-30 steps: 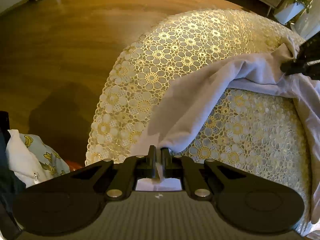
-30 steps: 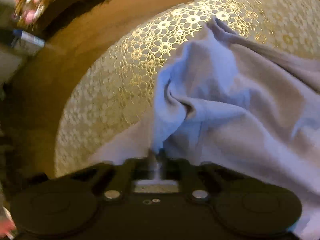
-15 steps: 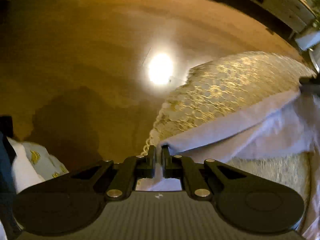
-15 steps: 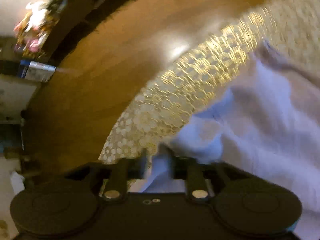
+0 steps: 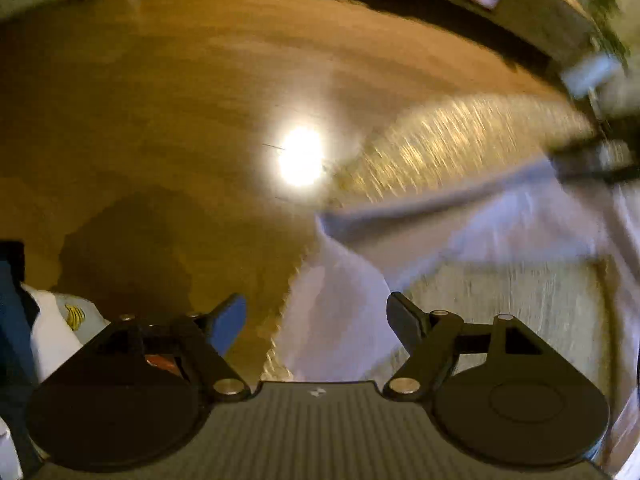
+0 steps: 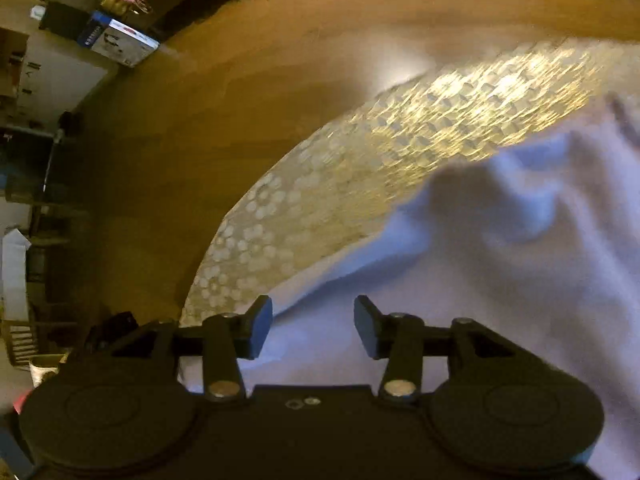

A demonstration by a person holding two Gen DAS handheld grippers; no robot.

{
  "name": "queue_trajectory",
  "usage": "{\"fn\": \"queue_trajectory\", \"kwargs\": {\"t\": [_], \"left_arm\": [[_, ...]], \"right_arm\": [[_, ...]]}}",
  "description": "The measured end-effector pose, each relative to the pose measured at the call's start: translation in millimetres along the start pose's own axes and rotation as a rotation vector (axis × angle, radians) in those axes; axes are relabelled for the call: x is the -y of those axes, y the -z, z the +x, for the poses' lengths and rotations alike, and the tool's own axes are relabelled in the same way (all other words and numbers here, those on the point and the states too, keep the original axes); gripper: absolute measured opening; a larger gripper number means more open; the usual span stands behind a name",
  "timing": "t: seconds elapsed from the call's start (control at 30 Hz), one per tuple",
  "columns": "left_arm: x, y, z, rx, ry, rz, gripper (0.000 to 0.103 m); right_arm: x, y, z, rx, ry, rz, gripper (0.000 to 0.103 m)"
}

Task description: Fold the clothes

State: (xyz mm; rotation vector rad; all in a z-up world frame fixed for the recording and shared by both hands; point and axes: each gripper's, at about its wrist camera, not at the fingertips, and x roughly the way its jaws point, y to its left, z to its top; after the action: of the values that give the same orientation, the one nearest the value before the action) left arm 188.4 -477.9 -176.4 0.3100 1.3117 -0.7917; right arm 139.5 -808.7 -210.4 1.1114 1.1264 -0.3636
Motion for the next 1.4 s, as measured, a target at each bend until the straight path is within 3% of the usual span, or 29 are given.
{"fn": "queue_trajectory", "kwargs": {"t": [0.13,0.33,0.37,0.4,0.47,0.5,0.67,0.73,0.87,1.03,1.13,1.17,1.2,1.27,1.4], "left_arm": [[27,8,18,-0.033,0.000,0.118,0.077],[29,5,32,-0.012,-0.032,0.120,0.075],[29,5,34,-0.012,-0.041,0.121,0.058],[27,4,36,-0.023,-0.049,0.111,0.032],[19,1,36,-0.032,-0.045,0.073,0.022],[14,-2,34,-0.028,-0.027,0.046,0.011],[-13,-24,29,0.028,-0.065,-0.030,0.005],[-32,-41,35,0.033,-0.077,-0.101,0.005],[-67,-65,52,-0.043,-0.067,-0.287,0.006],[-84,-57,39,-0.028,-0.033,-0.416,0.018],[-71,-50,25,-0.009,-0.024,-0.388,0.035],[-64,-47,20,0.006,-0.035,-0.367,0.055],[-57,-45,15,0.022,-0.049,-0.344,0.069],[-41,-42,5,0.039,-0.067,-0.293,0.070],[12,-34,-10,-0.001,0.004,-0.204,0.070]], "right_arm": [[-10,-10,29,-0.060,0.022,0.043,0.103],[-21,-21,47,-0.041,0.070,0.065,0.103],[-22,-23,50,-0.038,0.078,0.069,0.103],[-23,-24,53,-0.036,0.085,0.072,0.103],[-22,-23,56,-0.039,0.094,0.069,0.103],[-23,-23,56,-0.033,0.098,0.060,0.103],[-34,-28,51,0.009,0.088,0.027,0.103],[-32,-33,51,0.038,0.087,0.025,0.103],[-20,-31,45,0.086,0.058,0.053,0.103],[9,-1,-2,0.125,0.080,0.029,0.103],[40,27,-47,0.166,0.157,-0.010,0.103],[53,36,-63,0.180,0.185,-0.016,0.103],[69,46,-78,0.191,0.210,-0.008,0.103],[101,66,-108,0.212,0.259,0.009,0.103],[165,102,-160,0.247,0.353,0.061,0.103]]}}
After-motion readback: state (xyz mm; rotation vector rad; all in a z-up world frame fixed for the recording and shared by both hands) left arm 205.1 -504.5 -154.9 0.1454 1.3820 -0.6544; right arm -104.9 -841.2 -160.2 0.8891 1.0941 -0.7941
